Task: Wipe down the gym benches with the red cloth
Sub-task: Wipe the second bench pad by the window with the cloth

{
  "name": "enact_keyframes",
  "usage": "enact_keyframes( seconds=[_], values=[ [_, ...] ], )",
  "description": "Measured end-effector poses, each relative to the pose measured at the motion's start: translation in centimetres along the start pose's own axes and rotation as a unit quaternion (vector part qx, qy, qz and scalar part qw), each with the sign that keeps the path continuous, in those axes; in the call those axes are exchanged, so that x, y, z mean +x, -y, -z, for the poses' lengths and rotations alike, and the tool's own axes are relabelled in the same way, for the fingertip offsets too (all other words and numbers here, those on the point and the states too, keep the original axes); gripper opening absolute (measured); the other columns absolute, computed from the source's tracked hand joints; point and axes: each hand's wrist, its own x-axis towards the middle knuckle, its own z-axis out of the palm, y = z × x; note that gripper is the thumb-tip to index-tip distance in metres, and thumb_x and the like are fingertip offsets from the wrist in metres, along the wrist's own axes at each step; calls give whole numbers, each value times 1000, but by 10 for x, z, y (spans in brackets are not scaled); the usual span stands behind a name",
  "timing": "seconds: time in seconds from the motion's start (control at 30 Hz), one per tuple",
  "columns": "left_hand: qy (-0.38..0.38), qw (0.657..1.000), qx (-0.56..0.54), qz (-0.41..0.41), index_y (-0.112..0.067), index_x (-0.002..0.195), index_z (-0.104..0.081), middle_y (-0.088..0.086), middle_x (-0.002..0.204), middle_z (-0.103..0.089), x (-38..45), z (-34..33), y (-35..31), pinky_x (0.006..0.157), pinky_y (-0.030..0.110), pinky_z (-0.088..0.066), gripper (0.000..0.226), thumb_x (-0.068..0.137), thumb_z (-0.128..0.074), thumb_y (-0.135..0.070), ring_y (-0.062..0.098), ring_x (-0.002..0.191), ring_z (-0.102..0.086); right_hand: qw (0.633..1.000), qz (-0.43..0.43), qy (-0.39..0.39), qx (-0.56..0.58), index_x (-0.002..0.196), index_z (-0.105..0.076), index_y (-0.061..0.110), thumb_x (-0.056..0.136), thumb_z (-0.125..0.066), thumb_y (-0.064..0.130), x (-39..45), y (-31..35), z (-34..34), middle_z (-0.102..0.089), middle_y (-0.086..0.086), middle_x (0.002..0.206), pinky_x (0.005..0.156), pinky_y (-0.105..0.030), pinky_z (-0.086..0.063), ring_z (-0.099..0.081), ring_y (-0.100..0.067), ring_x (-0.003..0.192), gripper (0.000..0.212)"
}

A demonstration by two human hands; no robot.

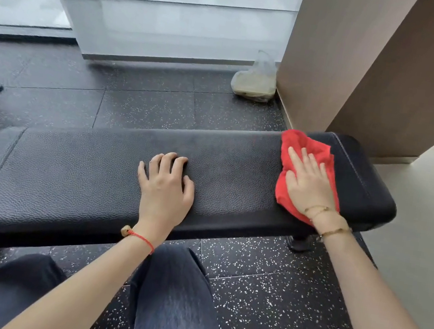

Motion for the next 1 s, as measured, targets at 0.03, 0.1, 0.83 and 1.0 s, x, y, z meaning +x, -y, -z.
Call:
enact_keyframes(
  seconds=[0.03, 0.1, 0.83, 1.0],
  values=[
    [1, 1000, -2, 0, -18, 127, -57, 5, 135, -54, 0, 0, -1, 114, 58, -26, 41, 89, -47, -30, 30, 130, -44, 1000, -26, 3, -2, 154, -14, 26, 99, -32, 27, 10, -2, 2, -11, -9, 162, 122, -40, -2, -11, -24, 149, 58],
    [5, 1000, -6, 3, -18, 127, -57, 5, 135, -54, 1, 2, -1, 114, 58, -26, 41, 89, -48, -29, 30, 130, -43, 998, -62, 9, -5, 154, -12, 25, 99, -30, 29, 29, 7, 4, -9, -10, 162, 121, -43, -2, -10, -26, 149, 58],
    [-12, 1000, 2, 5, -10, 130, -59, 8, 136, -57, 0, 45, 99, 114, 50, -31, 43, 91, -46, -25, 31, 132, -46, 998, 50, 27, 9, 154, -13, 26, 99, -31, 29, 21, 108, -17, -8, -9, 162, 121, -42, 2, -8, -25, 149, 58],
    [-14, 999, -7, 28, -14, 125, -61, 5, 132, -59, -4, 41, 109, 112, 49, -32, 45, 87, -43, -31, 29, 128, -48, 985, 170, 36, 10, 154, -14, 28, 99, -31, 30, 3, 173, -28, -9, -6, 162, 122, -41, 2, -7, -22, 150, 58]
  ],
)
